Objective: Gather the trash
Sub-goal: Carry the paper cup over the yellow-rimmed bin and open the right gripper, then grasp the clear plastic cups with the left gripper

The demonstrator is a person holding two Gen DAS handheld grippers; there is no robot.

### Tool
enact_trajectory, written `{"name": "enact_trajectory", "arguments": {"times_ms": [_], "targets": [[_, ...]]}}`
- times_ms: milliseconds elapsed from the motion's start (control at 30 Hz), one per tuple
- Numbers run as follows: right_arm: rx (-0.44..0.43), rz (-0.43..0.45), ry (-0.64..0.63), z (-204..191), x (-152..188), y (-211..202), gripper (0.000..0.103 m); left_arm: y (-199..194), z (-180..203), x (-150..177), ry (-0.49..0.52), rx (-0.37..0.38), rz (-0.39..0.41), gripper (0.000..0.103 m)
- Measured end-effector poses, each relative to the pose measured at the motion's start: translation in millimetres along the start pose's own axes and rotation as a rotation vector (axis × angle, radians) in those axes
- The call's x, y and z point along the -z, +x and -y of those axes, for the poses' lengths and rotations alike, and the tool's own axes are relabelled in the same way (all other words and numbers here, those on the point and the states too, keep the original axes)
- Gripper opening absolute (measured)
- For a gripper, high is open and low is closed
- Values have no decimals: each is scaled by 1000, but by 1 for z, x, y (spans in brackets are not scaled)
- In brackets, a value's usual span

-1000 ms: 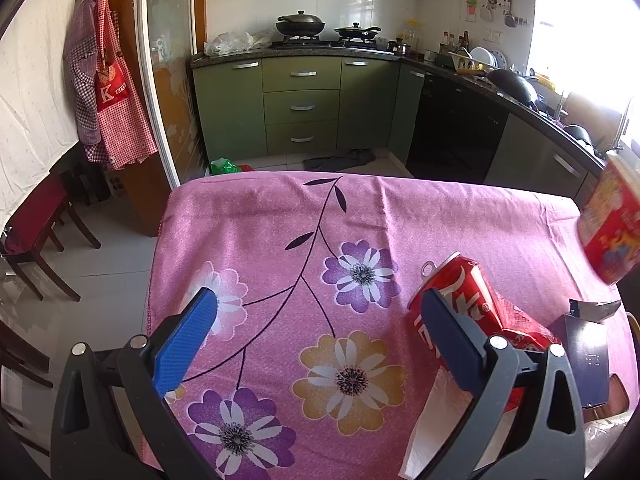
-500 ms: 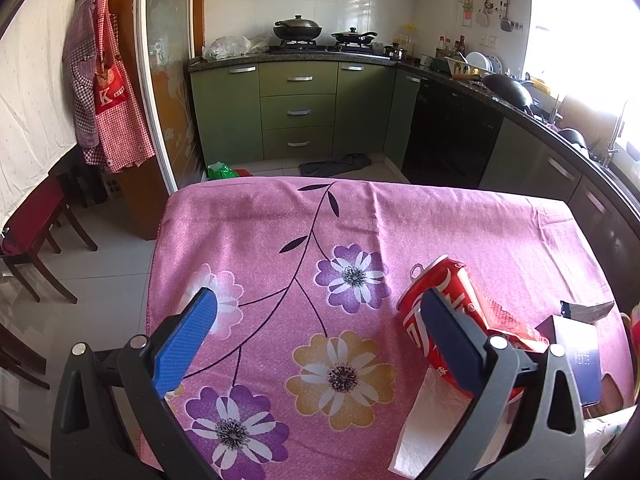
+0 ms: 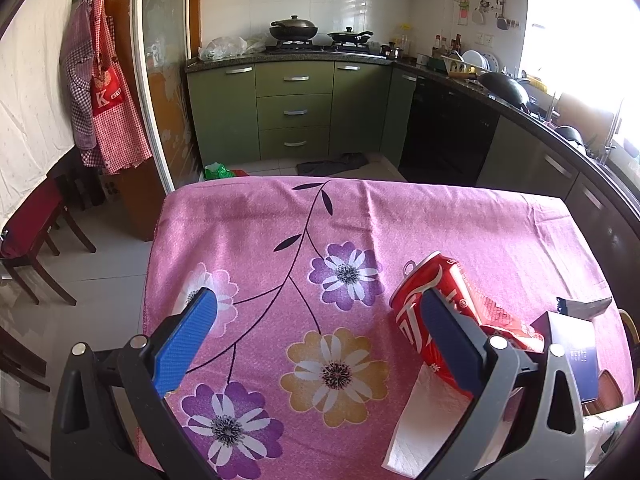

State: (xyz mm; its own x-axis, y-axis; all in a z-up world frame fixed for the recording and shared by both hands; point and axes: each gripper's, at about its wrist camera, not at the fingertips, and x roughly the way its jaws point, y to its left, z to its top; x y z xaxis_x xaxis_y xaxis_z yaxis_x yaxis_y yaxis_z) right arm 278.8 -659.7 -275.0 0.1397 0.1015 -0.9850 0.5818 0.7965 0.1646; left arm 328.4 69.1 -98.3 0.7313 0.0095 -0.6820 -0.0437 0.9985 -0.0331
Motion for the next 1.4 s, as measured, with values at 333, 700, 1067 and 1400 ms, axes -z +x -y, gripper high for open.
{"name": "enact_trajectory", "arguments": {"times_ms": [333,700,1067,1400], "targets": [[44,109,-96,-22,37,-31,22,3,7,1,20,24,-32,97],[-24,167,-181,-25,78,-74,31,-83,21,8,128,308,-47,97],[-89,151,-241,-39,89,-77,31,-129,57,43,461,498,-39,97],[-95,153,-267,-47,105,-83,31,-70,53,56,478,734,-248,97]]}}
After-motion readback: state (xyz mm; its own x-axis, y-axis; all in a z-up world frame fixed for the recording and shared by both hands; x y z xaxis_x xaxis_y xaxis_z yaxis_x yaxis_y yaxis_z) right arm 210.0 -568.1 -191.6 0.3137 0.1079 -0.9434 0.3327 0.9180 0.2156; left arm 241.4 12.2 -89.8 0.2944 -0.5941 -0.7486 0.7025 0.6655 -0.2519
